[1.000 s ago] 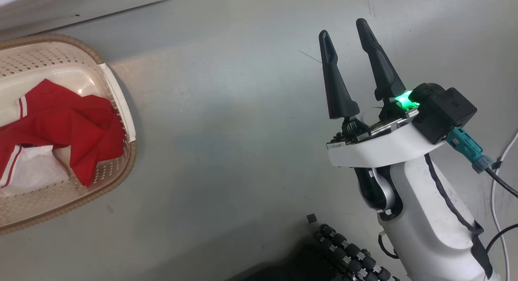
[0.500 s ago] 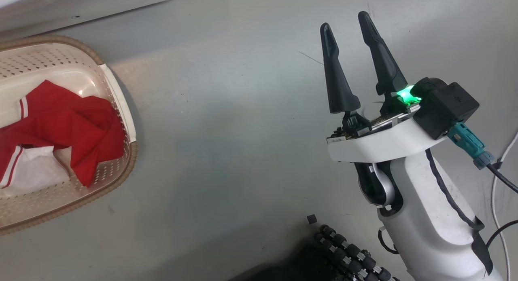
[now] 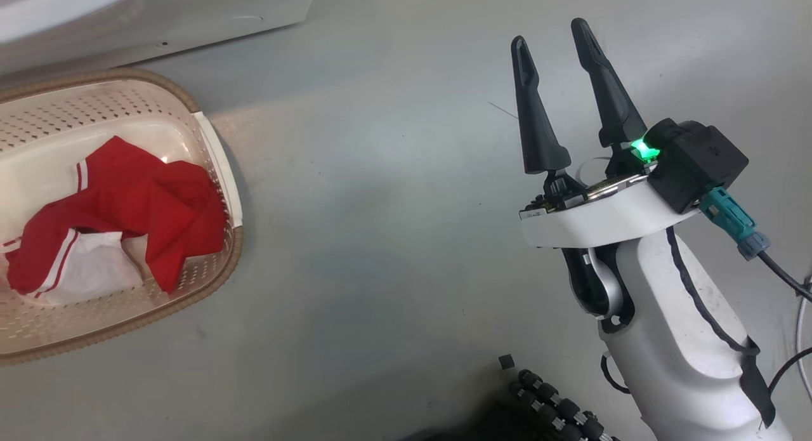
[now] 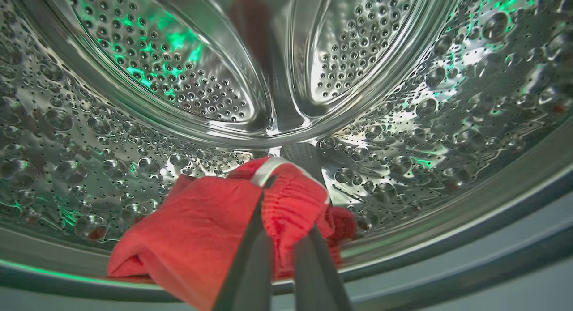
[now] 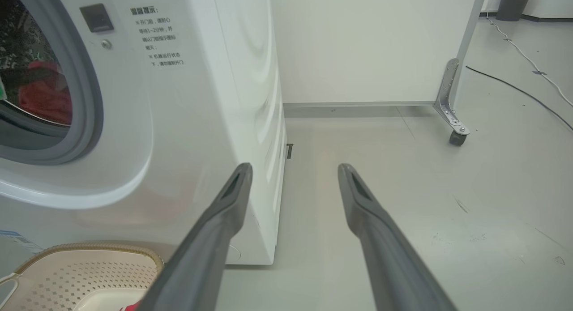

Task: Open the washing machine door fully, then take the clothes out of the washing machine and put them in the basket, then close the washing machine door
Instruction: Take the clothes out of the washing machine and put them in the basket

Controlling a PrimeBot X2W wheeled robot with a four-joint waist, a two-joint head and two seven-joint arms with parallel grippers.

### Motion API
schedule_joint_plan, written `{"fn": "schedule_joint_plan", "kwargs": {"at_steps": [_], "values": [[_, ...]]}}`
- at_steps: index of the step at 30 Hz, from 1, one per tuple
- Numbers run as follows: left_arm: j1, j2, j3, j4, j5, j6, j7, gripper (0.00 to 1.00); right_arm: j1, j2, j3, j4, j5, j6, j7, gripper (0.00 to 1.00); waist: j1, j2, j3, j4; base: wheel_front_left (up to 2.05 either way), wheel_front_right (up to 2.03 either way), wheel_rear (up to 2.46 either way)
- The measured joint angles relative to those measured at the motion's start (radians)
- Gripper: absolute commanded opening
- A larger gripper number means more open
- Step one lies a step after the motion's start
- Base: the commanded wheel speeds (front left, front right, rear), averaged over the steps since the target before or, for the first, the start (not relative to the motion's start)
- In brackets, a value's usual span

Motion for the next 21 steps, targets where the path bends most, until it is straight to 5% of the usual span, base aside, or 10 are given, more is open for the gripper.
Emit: {"fn": "schedule_joint_plan", "kwargs": {"at_steps": [21], "values": [[0.369,-0.207,-0.038,-0.213,-0.036,0.016,-0.368,0.0,0.049,0.0,-0.119,0.074,-0.113,0.021,0.0,1.0,0.0,0.0,-0.15,0.119,0.0,0.0,0.0]]}}
